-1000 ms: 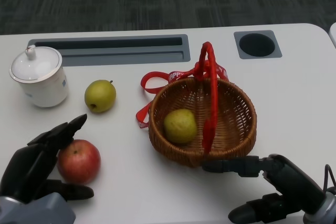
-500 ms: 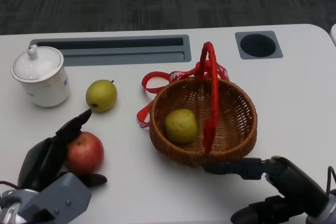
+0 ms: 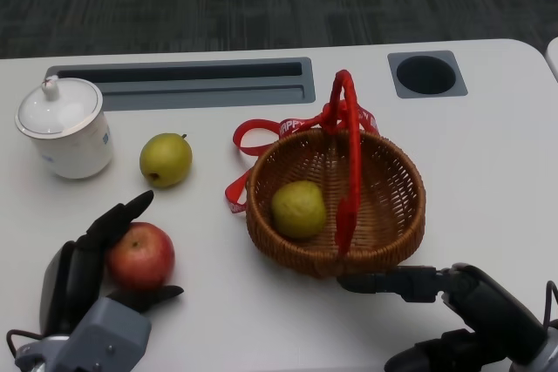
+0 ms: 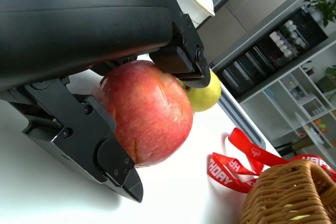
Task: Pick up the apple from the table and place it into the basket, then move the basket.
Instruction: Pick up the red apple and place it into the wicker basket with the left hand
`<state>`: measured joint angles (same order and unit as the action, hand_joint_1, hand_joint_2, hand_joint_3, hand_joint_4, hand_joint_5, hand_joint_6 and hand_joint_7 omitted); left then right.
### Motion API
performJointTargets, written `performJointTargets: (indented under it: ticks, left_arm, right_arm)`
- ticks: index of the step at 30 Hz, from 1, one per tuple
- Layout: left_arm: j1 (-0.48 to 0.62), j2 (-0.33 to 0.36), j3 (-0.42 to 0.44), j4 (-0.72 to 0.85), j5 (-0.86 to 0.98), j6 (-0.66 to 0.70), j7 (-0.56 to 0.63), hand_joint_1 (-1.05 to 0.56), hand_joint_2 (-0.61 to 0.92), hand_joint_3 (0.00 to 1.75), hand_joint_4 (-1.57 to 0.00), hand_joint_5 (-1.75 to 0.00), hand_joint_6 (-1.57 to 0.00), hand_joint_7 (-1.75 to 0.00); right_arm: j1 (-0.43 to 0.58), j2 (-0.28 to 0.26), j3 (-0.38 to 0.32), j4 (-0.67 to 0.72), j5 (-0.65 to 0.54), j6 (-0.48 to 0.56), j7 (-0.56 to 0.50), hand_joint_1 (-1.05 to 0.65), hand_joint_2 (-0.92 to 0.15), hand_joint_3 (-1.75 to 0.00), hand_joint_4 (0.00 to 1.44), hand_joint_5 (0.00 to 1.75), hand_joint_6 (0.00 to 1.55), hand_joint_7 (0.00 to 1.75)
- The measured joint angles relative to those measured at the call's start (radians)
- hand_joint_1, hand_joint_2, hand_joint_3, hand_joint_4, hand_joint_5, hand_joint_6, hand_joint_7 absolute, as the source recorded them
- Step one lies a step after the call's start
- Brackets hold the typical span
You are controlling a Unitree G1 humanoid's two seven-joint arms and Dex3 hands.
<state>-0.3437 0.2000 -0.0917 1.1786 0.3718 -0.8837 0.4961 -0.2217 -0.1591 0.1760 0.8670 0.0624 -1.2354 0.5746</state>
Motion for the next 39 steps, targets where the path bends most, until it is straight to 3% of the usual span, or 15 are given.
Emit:
performJointTargets:
  ticks: [12, 23, 30, 39]
  left_arm:
    - [0.056, -0.020, 0.007, -0.162, 0.023, -0.085, 0.092, 0.05, 0.81, 0.00, -1.21, -0.05, -1.09, -0.02]
    - [0.093, -0.024, 0.026, -0.422, 0.045, -0.124, 0.080, 0.04, 0.79, 0.00, -1.24, -0.05, -1.14, -0.03]
    - [0.092, -0.034, 0.041, -0.549, 0.015, -0.123, 0.018, -0.02, 0.78, 0.00, -1.25, -0.04, -1.15, -0.02]
    - [0.053, -0.087, 0.013, -0.660, -0.145, -0.055, -0.210, -0.04, 0.80, 0.01, -1.23, -0.02, -1.13, -0.01]
  right_arm:
    - [0.001, 0.000, 0.000, 0.000, 0.001, -0.003, 0.000, -0.58, -0.88, 0.00, 0.73, 0.00, 0.66, 0.00]
    - [0.001, 0.000, 0.001, -0.001, 0.004, 0.000, 0.001, -0.59, -0.89, 0.00, 0.73, 0.00, 0.67, 0.00]
    - [0.001, 0.000, 0.002, -0.003, 0.004, 0.008, 0.001, -0.58, -0.89, 0.00, 0.73, 0.00, 0.66, 0.00]
    - [0.002, 0.006, 0.004, -0.014, 0.004, 0.013, 0.001, -0.57, -0.89, 0.00, 0.73, 0.00, 0.66, 0.00]
